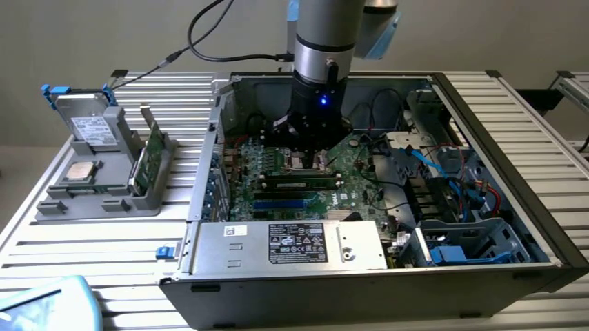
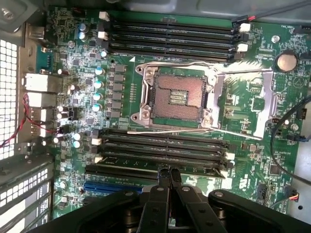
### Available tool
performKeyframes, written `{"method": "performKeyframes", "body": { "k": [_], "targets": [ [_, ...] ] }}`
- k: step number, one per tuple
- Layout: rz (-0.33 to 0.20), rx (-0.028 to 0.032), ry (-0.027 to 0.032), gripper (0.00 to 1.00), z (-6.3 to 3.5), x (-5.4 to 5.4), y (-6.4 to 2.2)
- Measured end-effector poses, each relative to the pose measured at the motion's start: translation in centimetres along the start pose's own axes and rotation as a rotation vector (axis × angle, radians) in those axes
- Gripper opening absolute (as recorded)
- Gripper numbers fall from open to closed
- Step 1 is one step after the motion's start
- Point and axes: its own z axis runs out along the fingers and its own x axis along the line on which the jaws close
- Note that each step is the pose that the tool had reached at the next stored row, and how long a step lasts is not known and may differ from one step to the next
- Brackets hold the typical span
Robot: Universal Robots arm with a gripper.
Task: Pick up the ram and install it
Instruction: 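Press down the ram until it locks into place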
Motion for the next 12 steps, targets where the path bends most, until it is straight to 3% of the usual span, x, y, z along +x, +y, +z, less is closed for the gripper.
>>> {"method": "performKeyframes", "body": {
  "k": [5, 12],
  "targets": [
    [0.047, 0.0081, 0.0004, 0.11, -0.01, 0.0, -0.01],
    [0.048, 0.008, 0.0002, 0.11, 0.0, 0.0, -0.04]
  ]
}}
